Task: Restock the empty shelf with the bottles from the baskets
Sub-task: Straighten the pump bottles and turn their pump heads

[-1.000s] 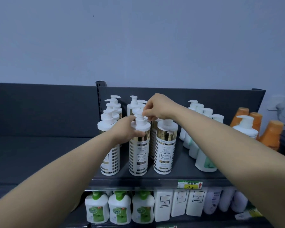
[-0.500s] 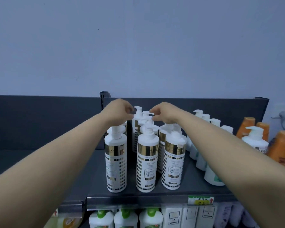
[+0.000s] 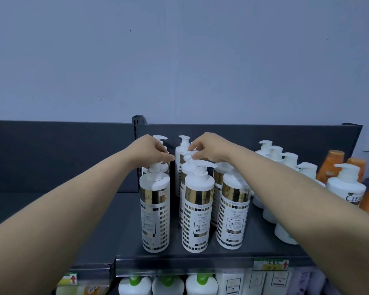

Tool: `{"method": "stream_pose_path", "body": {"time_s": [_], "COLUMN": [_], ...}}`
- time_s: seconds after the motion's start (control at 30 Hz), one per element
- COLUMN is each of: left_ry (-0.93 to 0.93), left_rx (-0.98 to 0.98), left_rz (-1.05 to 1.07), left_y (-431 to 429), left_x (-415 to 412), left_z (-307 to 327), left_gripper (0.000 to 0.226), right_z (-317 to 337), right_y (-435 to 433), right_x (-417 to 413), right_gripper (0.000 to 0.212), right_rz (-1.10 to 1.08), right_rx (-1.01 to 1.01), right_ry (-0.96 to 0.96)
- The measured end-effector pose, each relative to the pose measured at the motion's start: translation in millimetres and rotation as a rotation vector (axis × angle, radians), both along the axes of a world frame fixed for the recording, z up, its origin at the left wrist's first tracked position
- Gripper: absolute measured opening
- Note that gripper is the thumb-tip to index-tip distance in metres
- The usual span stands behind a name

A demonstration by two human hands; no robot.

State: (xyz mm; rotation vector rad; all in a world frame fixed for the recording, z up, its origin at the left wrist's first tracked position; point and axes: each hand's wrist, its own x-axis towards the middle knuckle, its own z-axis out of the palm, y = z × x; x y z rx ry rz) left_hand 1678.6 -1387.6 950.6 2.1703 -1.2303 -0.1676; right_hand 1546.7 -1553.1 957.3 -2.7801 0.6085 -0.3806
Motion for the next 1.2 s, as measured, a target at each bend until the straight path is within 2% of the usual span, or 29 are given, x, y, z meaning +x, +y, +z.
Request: {"method": "stream_pose_path", "body": {"time_s": [0.13,0.27,0.37,0.43,0.5,0.67,0.73,0.8,0.83,0.9,1.0,1.2], "left_ry": [-0.019,-0.005,-0.009,-0.035,-0.075,-0.087,-0.096,-0.105,-0.105,-0.097,-0.093,-0.09], "left_rx": [0.024,-0.033,-0.11,-0.146,-0.153,-0.148,-0.13,-0.118,-0.117,-0.117,-0.114,-0.107], "left_rz": [-0.006,-0.011,-0.009,-0.01,-0.01,-0.005,0.004,0.011,0.014,0.019,0.016,0.024], "left_y": [-2.1,-2.4,-5.0,-9.7,-16.1,-36.5,-43.3,-48.3,-50.3,-53.1,-55.3,-56.7], "left_x": [-0.9,1.6,4.6,6.5,8.5,20.7,27.2,33.9,37.1,42.7,48.6,54.9], "left_z": [4.0,10.9,14.7,16.0,16.6,15.9,15.7,15.9,15.8,15.2,12.8,11.4], "left_gripper": [0.02,0.022,0.02,0.016,0.013,0.017,0.017,0.018,0.018,0.018,0.019,0.018], "right_z": [1.9,7.0,18.7,24.4,24.2,16.0,13.6,8.5,6.9,6.2,8.4,6.5], "right_y": [1.8,1.1,-7.8,-18.0,-29.3,-42.8,-46.0,-48.9,-49.0,-49.9,-53.3,-49.7], "right_x": [2.6,0.6,-2.1,-3.2,-0.4,21.7,33.4,44.8,49.2,53.7,55.3,60.2], "right_gripper": [0.028,0.031,0.031,0.031,0.036,0.046,0.035,0.01,0.007,0.007,0.019,0.02], "right_rz": [-0.005,-0.002,-0.029,-0.09,-0.148,-0.152,-0.159,-0.162,-0.166,-0.163,-0.124,-0.088], "right_rx": [-0.007,0.058,0.081,0.026,-0.028,-0.004,-0.006,-0.007,0.009,0.064,0.151,0.154], "right_ry": [0.022,0.069,0.012,-0.012,0.049,0.14,0.159,0.189,0.195,0.162,0.105,0.077]}}
